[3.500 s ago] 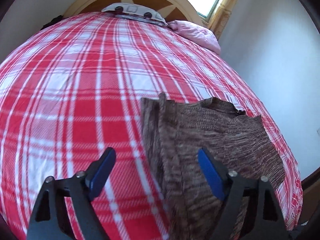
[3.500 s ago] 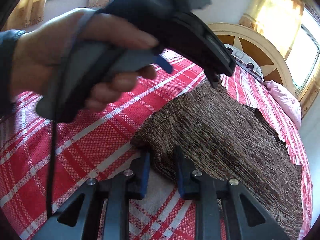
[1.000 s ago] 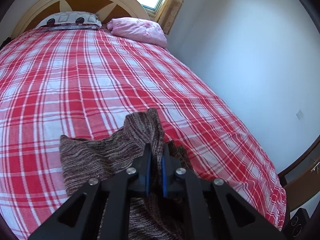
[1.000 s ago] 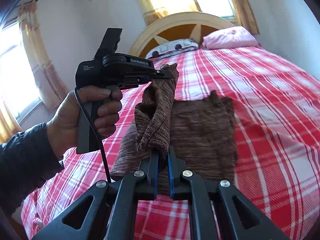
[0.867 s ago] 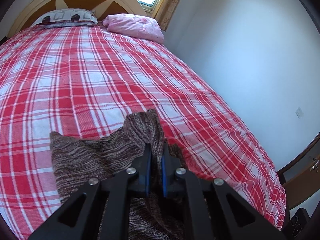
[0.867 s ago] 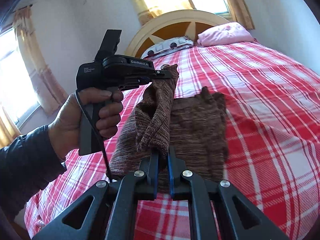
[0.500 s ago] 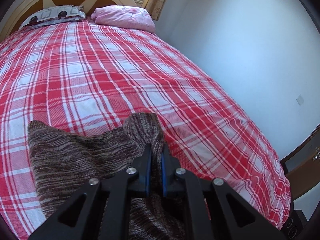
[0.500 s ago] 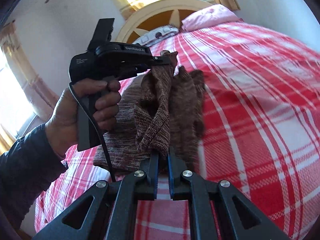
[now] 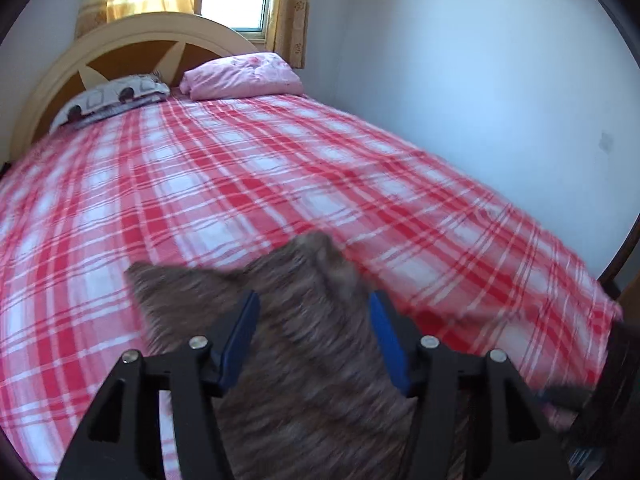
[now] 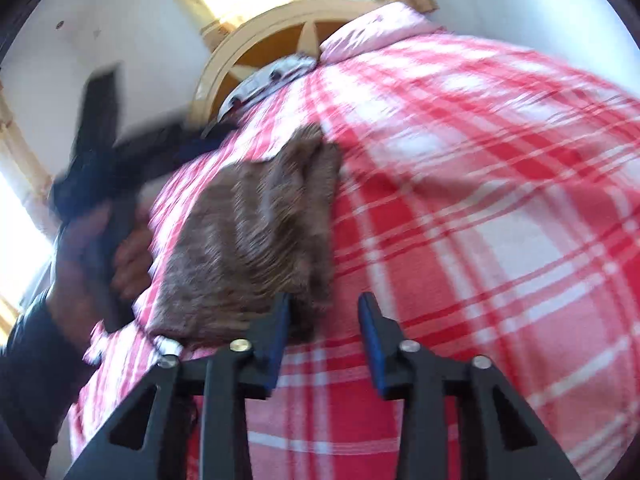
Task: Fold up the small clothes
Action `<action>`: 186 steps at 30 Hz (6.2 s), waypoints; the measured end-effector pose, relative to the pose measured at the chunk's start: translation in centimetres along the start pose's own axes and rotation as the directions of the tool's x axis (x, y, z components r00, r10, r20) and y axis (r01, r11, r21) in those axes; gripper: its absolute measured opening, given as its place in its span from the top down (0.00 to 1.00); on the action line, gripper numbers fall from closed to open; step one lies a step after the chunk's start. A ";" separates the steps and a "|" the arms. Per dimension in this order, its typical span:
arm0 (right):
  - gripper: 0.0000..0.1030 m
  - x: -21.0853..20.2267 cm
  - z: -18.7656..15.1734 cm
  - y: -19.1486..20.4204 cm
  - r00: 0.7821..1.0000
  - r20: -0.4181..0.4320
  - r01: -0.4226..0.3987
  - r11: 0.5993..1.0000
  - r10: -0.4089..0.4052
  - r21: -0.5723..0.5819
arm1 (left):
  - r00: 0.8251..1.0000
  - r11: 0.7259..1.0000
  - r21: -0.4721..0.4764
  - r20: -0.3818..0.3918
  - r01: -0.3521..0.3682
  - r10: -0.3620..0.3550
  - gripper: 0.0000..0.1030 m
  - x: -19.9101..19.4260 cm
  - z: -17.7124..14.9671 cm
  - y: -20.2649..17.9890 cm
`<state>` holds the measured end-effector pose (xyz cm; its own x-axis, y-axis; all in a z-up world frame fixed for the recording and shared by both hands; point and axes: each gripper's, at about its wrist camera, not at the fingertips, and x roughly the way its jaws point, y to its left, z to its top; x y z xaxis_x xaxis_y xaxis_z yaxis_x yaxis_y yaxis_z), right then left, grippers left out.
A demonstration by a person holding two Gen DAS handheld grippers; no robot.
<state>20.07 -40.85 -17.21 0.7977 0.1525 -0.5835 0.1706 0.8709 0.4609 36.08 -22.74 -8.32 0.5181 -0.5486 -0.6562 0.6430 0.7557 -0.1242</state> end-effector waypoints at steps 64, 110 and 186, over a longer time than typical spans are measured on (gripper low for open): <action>0.60 6.2 0.6 9.6 0.970 -0.031 0.185 0.821 -0.239 -0.540 | 0.991 0.970 -0.224 -0.120 -0.092 0.066 0.09 -3.9 -13.9 5.2; 0.53 13.1 11.3 1.0 0.986 -0.164 -0.031 0.993 0.012 -0.110 | 0.986 0.978 -0.190 -0.155 -0.089 0.059 0.00 -0.7 -11.4 5.1; 0.80 15.8 14.7 4.4 0.953 -0.082 -0.288 0.957 0.290 0.031 | 1.000 0.982 -0.191 -0.024 0.013 -0.018 0.75 -6.2 -11.0 3.4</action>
<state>41.99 -41.45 -14.55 0.7626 0.4363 -0.4775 -0.0485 0.7747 0.6304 28.86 -12.90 -12.83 0.4927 -0.5537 -0.6713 0.5305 0.8027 -0.2727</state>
